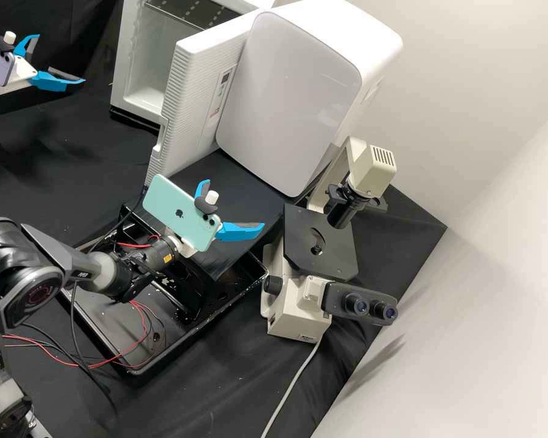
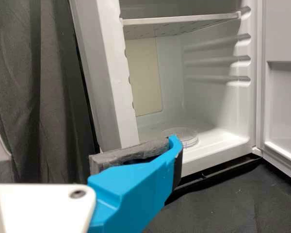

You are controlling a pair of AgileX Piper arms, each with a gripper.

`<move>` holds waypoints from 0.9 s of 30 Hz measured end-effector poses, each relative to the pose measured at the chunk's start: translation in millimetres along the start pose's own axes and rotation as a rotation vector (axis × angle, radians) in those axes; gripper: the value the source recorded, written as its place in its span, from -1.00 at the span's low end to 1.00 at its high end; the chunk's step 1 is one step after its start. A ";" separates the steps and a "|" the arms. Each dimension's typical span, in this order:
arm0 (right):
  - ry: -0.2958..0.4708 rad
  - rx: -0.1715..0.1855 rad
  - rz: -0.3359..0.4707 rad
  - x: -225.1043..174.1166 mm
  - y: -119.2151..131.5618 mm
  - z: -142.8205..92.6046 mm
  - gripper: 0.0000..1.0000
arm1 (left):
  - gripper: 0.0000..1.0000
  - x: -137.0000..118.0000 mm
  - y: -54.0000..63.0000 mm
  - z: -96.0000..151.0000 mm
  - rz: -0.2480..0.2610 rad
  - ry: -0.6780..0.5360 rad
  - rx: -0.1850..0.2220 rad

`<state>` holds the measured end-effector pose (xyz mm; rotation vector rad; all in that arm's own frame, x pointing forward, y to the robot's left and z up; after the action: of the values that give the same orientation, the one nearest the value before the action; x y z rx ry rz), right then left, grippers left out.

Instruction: Close the incubator door

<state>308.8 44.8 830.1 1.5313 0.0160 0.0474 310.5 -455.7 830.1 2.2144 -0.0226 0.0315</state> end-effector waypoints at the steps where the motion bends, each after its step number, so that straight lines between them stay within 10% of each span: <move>1: 0.000 0.000 0.000 0.0 0.0 0.0 1.00 | 1.00 0.0 0.0 0.0 0.000 0.000 0.000; 13: 0.000 0.000 0.000 0.0 0.0 0.0 1.00 | 1.00 0.0 0.0 0.0 0.000 0.000 0.000; 14: 0.000 0.000 0.000 0.0 0.0 0.0 -1.00 | 1.00 0.0 0.0 0.0 0.000 0.000 0.000; 27: 0.074 -0.001 0.079 12.1 14.3 -13.1 -1.00 | 1.00 0.0 0.0 0.0 0.000 0.000 0.000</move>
<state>320.1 58.9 844.1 1.5286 0.0140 0.1673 310.5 -455.7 830.1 2.2144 -0.0226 0.0315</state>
